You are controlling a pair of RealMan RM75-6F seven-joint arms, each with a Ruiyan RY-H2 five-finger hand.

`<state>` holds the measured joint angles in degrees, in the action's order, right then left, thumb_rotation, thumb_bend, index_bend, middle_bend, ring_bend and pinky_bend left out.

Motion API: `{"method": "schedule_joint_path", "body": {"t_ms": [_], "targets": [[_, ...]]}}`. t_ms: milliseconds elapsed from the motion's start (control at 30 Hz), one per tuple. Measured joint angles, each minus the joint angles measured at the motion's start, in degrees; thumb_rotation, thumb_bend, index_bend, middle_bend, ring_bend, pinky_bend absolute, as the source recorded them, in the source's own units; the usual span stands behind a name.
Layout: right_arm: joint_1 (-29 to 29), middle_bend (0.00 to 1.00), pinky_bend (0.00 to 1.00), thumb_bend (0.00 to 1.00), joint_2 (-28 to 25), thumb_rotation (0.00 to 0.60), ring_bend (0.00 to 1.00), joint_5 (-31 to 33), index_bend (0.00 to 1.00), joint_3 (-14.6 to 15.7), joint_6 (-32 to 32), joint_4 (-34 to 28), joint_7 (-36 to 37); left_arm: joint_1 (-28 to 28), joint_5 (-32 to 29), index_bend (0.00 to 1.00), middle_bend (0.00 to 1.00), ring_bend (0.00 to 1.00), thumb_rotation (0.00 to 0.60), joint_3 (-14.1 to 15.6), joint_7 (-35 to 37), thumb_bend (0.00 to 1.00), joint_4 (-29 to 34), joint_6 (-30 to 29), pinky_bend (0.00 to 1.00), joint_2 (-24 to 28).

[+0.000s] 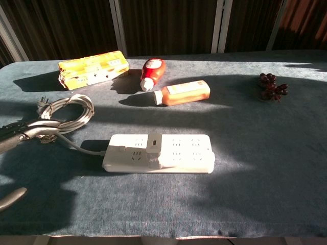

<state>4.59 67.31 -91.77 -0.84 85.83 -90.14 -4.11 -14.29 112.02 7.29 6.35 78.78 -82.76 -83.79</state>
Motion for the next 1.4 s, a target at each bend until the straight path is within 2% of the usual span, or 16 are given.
{"method": "schedule_joint_path", "body": {"t_ms": [200, 400, 567, 767, 1067, 1400], "targets": [[0.01, 0.00, 0.00, 0.16, -0.14, 0.600, 0.00, 0.52, 0.00, -0.19, -0.23, -0.20, 0.55, -3.05, 0.19, 0.00, 0.00, 0.00, 0.600, -1.76, -6.36, 0.41, -1.07, 4.55, 0.07, -8.14], [0.07, 0.00, 0.00, 0.16, -0.47, 0.600, 0.00, 0.65, 0.00, -0.03, -0.63, -0.39, 0.87, -5.88, -1.64, 0.00, 0.00, 0.00, 0.600, -4.98, -13.19, 0.40, -3.63, 8.04, 0.06, -16.78], [0.16, 0.00, 0.00, 0.16, -0.54, 0.600, 0.00, 0.81, 0.00, 0.07, -1.11, -0.51, 0.97, -8.76, -4.65, 0.00, 0.00, 0.00, 0.600, -7.03, -14.94, 0.40, -5.16, 12.07, 0.06, -21.06], [0.38, 0.00, 0.00, 0.16, -0.54, 0.600, 0.00, 1.07, 0.00, 0.13, -1.71, -0.55, 0.87, -11.34, -7.97, 0.00, 0.00, 0.00, 0.600, -9.18, -16.77, 0.40, -9.39, 14.26, 0.06, -26.32], [0.58, 0.00, 0.00, 0.16, -0.77, 0.600, 0.00, 1.44, 0.00, 0.21, -2.43, -0.86, 0.99, -13.89, -10.56, 0.00, 0.00, 0.00, 0.600, -10.65, -19.52, 0.40, -16.18, 15.12, 0.06, -32.70], [0.58, 0.00, 0.00, 0.16, -1.63, 0.600, 0.00, 1.58, 0.00, 0.21, -2.48, -1.20, 2.32, -15.99, -12.17, 0.00, 0.00, 0.00, 0.600, -11.35, -21.90, 0.40, -24.48, 13.33, 0.06, -38.91]]}}
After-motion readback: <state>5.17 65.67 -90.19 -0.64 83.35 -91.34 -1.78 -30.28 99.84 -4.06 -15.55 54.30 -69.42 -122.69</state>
